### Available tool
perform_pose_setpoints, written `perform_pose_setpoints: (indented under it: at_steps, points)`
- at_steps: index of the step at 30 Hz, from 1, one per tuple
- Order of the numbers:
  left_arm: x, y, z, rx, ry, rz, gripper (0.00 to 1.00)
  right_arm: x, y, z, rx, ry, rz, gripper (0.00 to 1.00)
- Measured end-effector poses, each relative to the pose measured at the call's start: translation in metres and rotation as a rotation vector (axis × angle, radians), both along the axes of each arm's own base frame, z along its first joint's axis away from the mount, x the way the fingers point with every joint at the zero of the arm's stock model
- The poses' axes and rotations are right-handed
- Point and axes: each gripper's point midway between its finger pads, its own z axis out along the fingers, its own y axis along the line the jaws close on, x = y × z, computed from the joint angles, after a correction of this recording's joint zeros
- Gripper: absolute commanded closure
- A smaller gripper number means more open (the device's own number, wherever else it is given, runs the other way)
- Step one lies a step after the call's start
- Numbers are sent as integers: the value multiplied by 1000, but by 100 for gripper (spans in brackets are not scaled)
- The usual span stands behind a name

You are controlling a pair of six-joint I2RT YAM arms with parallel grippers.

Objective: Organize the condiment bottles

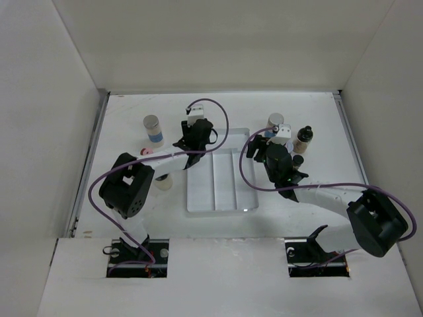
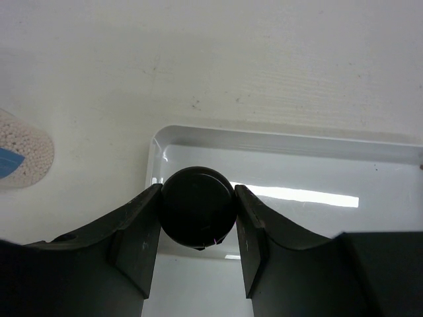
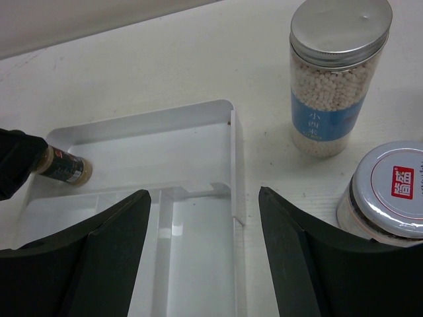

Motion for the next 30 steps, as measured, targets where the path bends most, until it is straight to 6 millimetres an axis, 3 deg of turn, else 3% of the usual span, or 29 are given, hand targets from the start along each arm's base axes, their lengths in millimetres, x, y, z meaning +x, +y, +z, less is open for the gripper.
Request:
perform_pose_setpoints:
  at_steps: [2,7,11,19,22,25,27,30]
  points:
    - [2,3,1,0,-2,8,60,0,0,0,0,0,0,27]
    - [2,6,-1,2,-4,14,36,0,-1,0,1,-1,-1,26]
    - [4,9,0,1,-9,23,27,0,-1,4,6,-9,-1,25]
    - [-4,15,-10,15,10,26,21,-2,-2,12,20,-26,-1,26]
    - [-11,17,-2,7,-2,22,19,-4,-6,14,24,-31,-6,35]
    - [-23,19,23,-21,-51,16,20,-7,-10,17,35,-41,-11,56]
    - [-36,20,47,-57,-104,7,28,-10,-12,24,52,-55,-13,69]
    - [-65,17,93,-159,-219,-25,54,-15,-16,41,84,-95,-23,76]
